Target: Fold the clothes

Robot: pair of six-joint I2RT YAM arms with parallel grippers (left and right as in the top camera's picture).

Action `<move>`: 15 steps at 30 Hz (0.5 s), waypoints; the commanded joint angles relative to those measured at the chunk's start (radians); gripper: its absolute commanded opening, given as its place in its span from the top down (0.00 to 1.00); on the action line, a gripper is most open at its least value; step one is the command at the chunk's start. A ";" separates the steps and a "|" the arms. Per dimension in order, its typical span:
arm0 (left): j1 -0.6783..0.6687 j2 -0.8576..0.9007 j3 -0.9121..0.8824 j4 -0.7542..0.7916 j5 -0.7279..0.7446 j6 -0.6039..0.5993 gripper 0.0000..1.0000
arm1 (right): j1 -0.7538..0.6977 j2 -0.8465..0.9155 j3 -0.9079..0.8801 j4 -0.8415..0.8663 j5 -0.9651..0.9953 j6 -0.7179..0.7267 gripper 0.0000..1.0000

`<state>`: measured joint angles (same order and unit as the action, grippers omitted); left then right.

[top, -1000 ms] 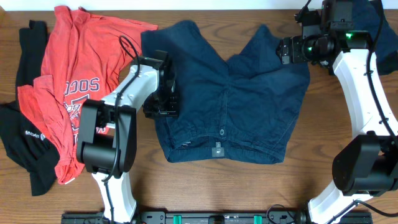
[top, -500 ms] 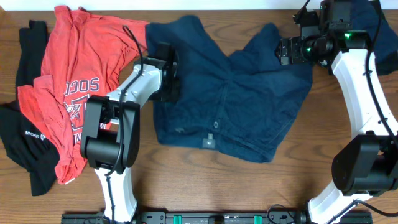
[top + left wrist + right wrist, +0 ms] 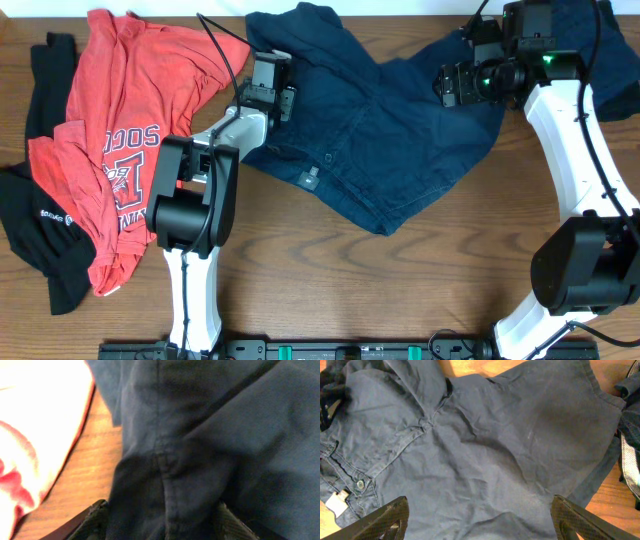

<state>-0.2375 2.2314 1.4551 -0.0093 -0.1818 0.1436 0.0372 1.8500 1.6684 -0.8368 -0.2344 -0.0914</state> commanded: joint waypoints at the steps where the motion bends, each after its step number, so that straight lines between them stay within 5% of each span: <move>1: 0.017 -0.017 -0.030 -0.154 -0.074 -0.012 0.31 | 0.003 -0.014 -0.008 0.007 0.010 -0.010 0.11; 8: 0.019 -0.188 -0.030 -0.610 0.102 -0.264 0.31 | 0.004 -0.014 -0.008 0.041 0.009 -0.010 0.09; 15: 0.019 -0.168 -0.066 -0.731 0.268 -0.340 0.30 | 0.013 -0.014 -0.008 0.044 -0.006 -0.011 0.09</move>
<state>-0.2218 2.0552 1.4174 -0.7124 -0.0059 -0.1204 0.0372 1.8500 1.6653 -0.7891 -0.2317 -0.0917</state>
